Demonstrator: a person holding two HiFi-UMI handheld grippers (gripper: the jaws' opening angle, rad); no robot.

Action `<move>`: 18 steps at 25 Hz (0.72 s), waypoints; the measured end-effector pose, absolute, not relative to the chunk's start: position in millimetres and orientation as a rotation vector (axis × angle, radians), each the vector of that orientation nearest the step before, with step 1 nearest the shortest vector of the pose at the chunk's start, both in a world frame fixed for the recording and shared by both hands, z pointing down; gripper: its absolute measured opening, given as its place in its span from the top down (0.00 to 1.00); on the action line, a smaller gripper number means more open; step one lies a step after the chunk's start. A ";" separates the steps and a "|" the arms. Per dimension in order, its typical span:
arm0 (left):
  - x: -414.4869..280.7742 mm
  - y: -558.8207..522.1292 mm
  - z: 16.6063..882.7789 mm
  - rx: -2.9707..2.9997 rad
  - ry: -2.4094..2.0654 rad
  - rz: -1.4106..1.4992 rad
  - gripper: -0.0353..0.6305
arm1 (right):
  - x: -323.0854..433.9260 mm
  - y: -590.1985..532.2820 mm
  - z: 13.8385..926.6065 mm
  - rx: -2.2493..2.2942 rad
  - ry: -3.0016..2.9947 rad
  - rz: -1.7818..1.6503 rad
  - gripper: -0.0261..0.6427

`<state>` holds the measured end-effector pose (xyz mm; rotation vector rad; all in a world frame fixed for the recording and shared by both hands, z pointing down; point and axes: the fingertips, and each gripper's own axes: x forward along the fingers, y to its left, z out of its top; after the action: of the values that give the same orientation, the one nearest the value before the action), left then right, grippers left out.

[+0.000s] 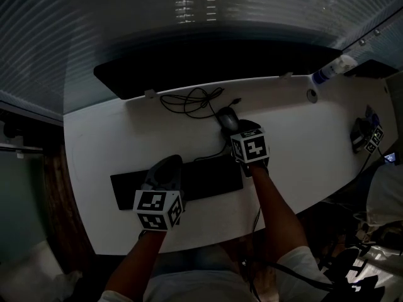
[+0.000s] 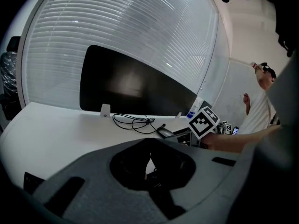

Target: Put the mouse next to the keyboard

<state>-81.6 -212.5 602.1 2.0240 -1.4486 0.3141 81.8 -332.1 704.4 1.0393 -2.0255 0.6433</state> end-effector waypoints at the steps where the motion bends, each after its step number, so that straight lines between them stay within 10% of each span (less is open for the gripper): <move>1: -82.0 -212.2 601.6 2.023 -1.450 0.313 0.94 | 83.4 -331.0 703.3 1.043 -2.025 0.645 0.52; 18: -77.6 -199.1 587.7 2.061 -1.432 0.320 0.94 | 126.6 -283.2 698.3 1.130 -1.975 0.718 0.52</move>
<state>-77.6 -199.1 587.7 2.0608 -1.4320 0.3199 126.6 -283.2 698.3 1.1302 -1.9750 0.7176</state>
